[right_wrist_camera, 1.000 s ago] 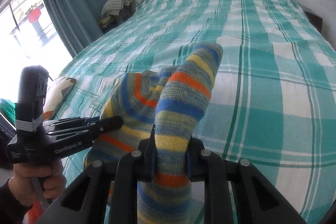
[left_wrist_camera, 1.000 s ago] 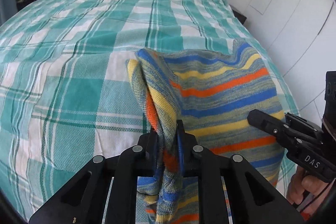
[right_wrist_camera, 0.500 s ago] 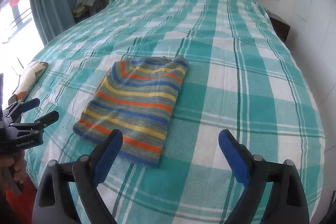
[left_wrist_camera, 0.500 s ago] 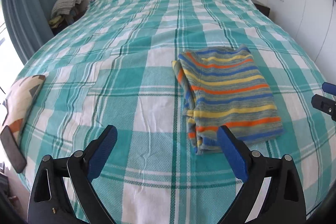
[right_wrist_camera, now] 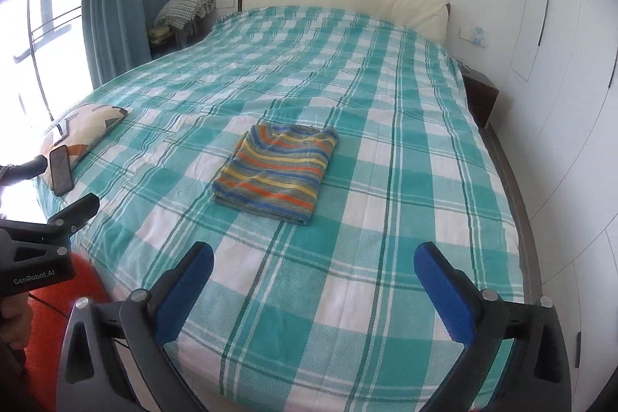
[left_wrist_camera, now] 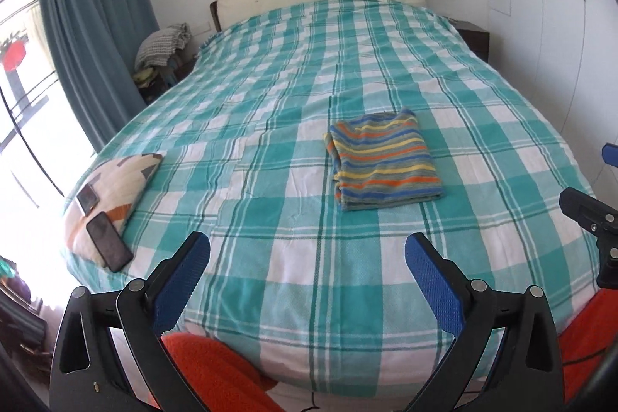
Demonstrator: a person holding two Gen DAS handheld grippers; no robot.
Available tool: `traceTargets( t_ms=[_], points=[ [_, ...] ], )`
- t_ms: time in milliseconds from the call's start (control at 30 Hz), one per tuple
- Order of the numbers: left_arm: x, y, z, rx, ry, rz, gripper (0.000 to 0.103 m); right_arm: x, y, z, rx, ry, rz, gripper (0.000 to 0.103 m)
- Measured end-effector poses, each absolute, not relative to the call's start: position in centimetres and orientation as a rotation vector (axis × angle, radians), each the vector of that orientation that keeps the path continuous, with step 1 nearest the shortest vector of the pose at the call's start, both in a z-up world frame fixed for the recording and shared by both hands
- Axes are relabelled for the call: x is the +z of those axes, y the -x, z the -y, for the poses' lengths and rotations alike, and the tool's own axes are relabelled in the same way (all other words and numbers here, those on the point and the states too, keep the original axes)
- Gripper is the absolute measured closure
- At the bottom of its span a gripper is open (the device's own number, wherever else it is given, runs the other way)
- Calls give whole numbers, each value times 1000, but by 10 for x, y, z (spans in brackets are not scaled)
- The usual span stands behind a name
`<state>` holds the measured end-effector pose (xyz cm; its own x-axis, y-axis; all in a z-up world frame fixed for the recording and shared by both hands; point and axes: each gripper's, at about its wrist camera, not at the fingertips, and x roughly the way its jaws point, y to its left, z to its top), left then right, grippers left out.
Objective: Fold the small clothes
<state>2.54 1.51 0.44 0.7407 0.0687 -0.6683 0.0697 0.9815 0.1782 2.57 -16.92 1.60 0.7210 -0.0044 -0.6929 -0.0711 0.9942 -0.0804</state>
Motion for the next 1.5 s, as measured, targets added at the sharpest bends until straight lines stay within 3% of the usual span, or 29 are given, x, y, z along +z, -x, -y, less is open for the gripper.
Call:
traceTargets(
  t_ms=[567,1500],
  points=[
    [48,80,-20,-10,-190,-677,1,71,107,160,-4,96,-719,1],
    [39,81,-2,-15,-149,-735,0,70,120,166,-37,20,-722,1]
  ],
)
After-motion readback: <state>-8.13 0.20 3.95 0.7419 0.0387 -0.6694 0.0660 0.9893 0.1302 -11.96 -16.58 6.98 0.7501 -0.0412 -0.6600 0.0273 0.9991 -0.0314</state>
